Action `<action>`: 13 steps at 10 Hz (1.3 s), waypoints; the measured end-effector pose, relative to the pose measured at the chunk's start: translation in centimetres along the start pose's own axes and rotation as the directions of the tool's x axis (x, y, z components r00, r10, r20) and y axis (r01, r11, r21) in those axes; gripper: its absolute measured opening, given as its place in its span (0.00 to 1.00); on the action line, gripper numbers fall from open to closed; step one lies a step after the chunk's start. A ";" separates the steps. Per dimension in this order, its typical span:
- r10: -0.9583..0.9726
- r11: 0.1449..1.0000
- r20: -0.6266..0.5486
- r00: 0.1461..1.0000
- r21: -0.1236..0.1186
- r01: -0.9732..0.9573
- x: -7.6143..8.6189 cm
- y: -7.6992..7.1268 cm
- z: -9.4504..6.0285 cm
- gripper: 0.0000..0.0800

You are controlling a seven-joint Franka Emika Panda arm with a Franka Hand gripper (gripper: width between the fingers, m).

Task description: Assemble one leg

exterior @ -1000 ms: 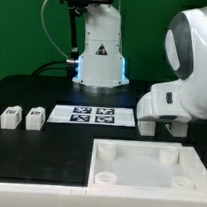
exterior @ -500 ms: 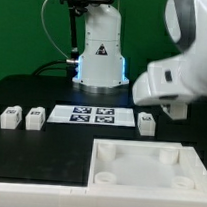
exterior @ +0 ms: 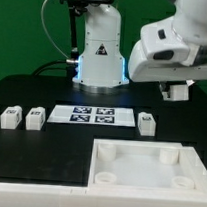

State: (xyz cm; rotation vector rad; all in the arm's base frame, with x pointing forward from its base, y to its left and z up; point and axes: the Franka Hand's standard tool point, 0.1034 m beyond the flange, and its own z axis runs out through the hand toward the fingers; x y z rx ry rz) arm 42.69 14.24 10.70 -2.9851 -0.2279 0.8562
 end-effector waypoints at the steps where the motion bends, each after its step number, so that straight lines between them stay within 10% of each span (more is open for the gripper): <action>1: -0.040 0.999 -0.102 0.994 0.004 0.040 2.1 1.0 -2.3 0.36; 4: -0.066 0.998 -0.355 0.933 -0.010 0.067 5.9 2.9 -8.6 0.36; 9: -0.078 0.997 -0.756 0.649 -0.058 0.052 7.3 4.1 -9.3 0.36; 10: -0.129 0.992 -0.822 0.554 -0.114 0.062 8.7 6.0 -11.4 0.36; 13: -0.136 0.990 -0.941 0.309 -0.136 0.021 13.2 7.3 -17.1 0.36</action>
Offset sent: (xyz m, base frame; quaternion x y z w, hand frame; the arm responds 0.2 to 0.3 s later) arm 0.0724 -0.0079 0.0501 -0.0116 0.1962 -0.0118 0.9804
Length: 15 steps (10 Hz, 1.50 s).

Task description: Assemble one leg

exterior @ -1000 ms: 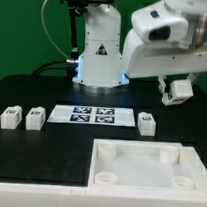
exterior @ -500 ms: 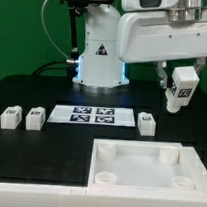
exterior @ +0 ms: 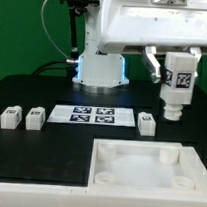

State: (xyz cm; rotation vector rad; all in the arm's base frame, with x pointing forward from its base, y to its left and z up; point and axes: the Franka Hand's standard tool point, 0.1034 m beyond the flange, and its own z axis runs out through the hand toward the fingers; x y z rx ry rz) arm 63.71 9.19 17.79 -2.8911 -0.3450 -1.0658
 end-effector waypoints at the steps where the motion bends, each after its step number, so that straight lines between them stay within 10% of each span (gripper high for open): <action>1: -0.007 1.000 -0.070 0.998 -0.016 0.006 -0.2 0.3 0.3 0.36; 5: -0.008 1.000 0.007 1.000 -0.001 0.008 -1.9 -0.1 0.9 0.36; 8: -0.035 0.999 0.088 0.995 0.030 0.033 -3.2 0.6 4.1 0.36; 15: -0.025 0.997 0.128 0.991 0.078 0.015 -6.2 -3.0 6.8 0.36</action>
Offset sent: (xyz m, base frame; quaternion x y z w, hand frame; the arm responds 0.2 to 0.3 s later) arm 0.0000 0.0000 0.0000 0.0000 0.0000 0.0000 1.0000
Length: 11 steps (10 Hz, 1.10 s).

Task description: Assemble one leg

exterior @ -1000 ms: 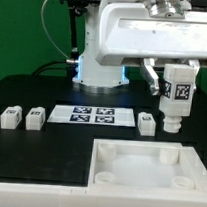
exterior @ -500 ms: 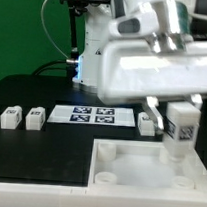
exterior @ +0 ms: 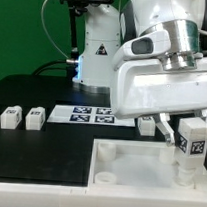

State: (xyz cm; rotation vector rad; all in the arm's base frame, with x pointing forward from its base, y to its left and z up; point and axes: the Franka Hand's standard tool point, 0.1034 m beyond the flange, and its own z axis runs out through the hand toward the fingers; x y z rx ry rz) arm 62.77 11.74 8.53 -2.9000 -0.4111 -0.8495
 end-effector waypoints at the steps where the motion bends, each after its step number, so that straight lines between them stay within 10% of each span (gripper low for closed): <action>1: -0.001 1.000 0.005 1.000 0.002 0.001 -0.3 -0.2 0.2 0.36; 11: 0.004 1.000 -0.010 1.000 -0.007 -0.004 -1.5 0.5 1.2 0.36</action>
Offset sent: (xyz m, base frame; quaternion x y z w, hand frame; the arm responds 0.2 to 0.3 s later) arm -0.0021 -0.0029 -0.0069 -0.0025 0.0081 -0.0029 1.0000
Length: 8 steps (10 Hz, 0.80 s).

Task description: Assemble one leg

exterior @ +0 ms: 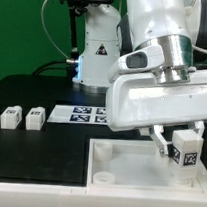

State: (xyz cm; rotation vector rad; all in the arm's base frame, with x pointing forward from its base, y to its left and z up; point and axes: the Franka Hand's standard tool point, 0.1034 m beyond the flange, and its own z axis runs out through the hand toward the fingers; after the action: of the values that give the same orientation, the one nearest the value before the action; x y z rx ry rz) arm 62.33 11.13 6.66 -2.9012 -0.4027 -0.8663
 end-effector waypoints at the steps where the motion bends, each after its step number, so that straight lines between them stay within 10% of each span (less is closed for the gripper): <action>1: 0.000 1.000 0.000 1.000 0.000 0.000 0.0 0.0 0.0 0.48; 3: 0.000 1.000 0.000 1.000 0.000 0.000 0.0 0.0 0.0 0.76; 8: 0.000 1.000 0.000 1.000 0.000 0.000 0.0 0.0 0.0 0.81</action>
Offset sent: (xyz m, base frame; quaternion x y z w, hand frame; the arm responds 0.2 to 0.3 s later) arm 0.0000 0.0000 0.0000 0.0000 0.0000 0.0000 1.0000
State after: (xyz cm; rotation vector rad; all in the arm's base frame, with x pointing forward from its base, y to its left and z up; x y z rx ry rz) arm 62.32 11.13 6.65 -2.9013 -0.4027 -0.8661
